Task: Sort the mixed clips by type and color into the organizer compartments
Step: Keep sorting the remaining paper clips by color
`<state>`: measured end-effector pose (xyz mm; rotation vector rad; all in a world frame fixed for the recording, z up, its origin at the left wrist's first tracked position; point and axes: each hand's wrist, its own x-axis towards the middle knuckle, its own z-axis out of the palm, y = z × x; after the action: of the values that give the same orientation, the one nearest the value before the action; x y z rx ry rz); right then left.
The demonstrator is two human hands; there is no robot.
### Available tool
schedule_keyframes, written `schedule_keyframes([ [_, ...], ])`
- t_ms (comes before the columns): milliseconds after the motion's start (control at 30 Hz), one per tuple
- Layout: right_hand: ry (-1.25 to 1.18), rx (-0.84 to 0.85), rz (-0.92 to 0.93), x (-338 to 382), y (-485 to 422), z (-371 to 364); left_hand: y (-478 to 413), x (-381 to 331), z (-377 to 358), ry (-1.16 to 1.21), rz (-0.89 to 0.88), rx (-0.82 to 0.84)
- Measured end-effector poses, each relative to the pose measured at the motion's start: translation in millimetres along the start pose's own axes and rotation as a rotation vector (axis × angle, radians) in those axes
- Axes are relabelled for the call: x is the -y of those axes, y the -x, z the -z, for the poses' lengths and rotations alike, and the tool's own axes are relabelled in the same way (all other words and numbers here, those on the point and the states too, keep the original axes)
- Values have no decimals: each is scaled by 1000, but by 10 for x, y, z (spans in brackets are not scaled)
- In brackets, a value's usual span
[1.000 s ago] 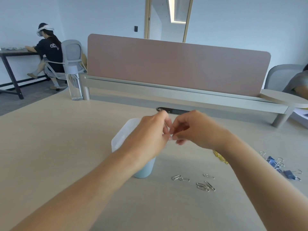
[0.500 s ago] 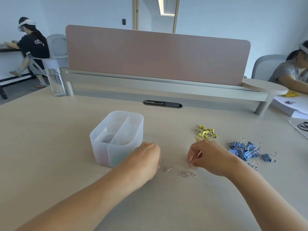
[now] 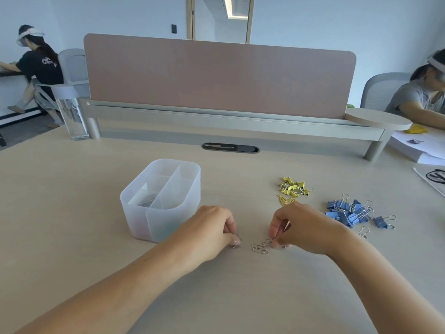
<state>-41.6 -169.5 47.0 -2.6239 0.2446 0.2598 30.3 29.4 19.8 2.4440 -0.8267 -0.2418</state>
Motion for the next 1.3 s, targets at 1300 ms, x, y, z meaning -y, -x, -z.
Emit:
schedule_keyframes([
  [1300, 436, -38, 133, 318, -19, -232, 1, 1, -134, -328, -303, -22],
])
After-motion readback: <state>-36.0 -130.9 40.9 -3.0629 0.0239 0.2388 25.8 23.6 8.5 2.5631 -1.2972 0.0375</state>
